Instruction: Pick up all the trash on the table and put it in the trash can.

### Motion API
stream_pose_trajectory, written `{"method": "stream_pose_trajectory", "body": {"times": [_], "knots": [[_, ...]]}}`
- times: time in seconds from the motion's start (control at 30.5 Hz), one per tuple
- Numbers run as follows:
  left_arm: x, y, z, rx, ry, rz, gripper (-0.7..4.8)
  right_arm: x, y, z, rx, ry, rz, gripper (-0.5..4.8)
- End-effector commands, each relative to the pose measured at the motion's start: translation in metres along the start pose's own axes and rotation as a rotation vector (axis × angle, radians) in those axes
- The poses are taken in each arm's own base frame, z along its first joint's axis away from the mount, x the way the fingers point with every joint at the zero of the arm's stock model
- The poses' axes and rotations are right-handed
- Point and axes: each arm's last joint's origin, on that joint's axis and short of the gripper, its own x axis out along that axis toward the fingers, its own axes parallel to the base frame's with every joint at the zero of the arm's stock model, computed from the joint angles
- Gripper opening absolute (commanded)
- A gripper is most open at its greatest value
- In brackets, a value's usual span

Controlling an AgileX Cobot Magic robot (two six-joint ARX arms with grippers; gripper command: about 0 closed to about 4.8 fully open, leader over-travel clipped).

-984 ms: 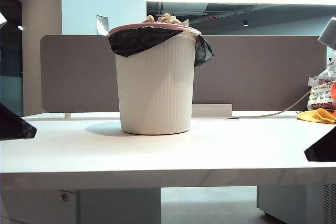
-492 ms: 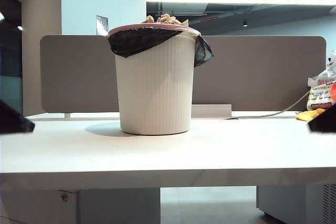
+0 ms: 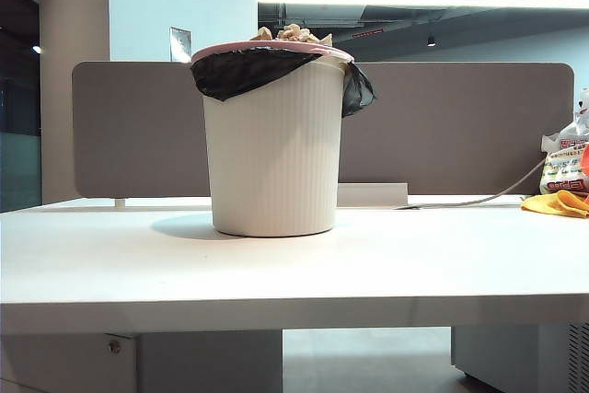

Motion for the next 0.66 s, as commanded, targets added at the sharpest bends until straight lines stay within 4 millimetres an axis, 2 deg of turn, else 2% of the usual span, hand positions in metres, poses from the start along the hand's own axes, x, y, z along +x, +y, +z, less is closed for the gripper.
{"method": "stream_pose_trajectory", "body": {"times": [0.03, 0.1, 0.66], "knots": [[-0.0054, 0.0010, 0.0078, 0.020, -0.086, 0.021, -0.05, -0.0001, 0.0004, 0.0016, -0.001, -0.008, 0.007, 0.00], [-0.0063, 0.0006, 0.0112, 0.029, -0.124, 0.015, -0.05, -0.0001, 0.0004, 0.0014, 0.000, -0.007, 0.008, 0.00], [-0.0061, 0.0007, 0.0097, 0.025, -0.109, 0.014, -0.05, -0.0003, -0.0020, -0.0005, 0.000, 0.000, -0.015, 0.00]]}}
